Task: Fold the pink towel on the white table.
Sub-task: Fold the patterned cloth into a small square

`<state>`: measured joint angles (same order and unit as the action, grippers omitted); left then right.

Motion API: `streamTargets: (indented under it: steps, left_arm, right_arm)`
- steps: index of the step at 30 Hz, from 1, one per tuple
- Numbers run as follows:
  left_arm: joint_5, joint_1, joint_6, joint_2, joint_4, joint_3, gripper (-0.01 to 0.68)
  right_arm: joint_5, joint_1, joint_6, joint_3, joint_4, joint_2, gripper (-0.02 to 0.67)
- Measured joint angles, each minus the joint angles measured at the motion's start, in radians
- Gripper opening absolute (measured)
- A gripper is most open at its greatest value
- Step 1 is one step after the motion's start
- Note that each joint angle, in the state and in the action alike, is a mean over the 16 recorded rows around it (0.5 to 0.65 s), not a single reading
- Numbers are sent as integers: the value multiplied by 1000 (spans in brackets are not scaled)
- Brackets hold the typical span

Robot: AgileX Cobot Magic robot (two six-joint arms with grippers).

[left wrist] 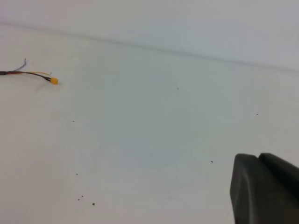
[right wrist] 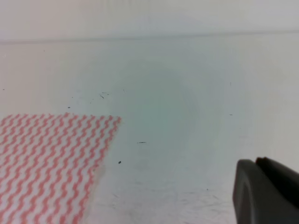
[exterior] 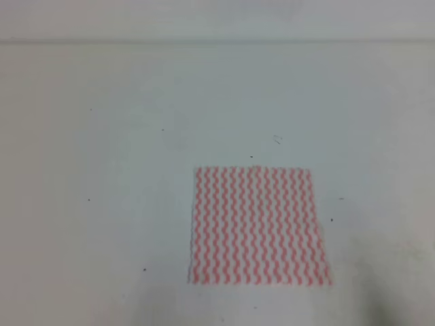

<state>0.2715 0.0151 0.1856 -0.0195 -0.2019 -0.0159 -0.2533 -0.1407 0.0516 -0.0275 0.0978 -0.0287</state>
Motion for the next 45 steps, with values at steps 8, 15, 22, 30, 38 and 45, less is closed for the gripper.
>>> streamTargets:
  steps: [8,15,22,30,38,45]
  left_arm:
    - [-3,0,0,2,0,2,-6]
    - [-6,0,0,6,0,5,-5]
    - [-8,0,0,4,1,3,-5]
    - [-11,0,1,-4,1,-3,-4]
    - [-10,0,1,-4,1,-2,-4]
    - [-10,0,0,2,0,2,-4]
  right_arm:
    - [-3,0,0,2,0,0,-18]
    - [-3,0,0,2,0,2,-18]
    - [-2,0,0,3,0,4,-18]
    - [-2,0,0,3,0,2,-18]
    - [-5,0,0,5,0,4,-18]
    - [-6,0,0,7,0,5,-18]
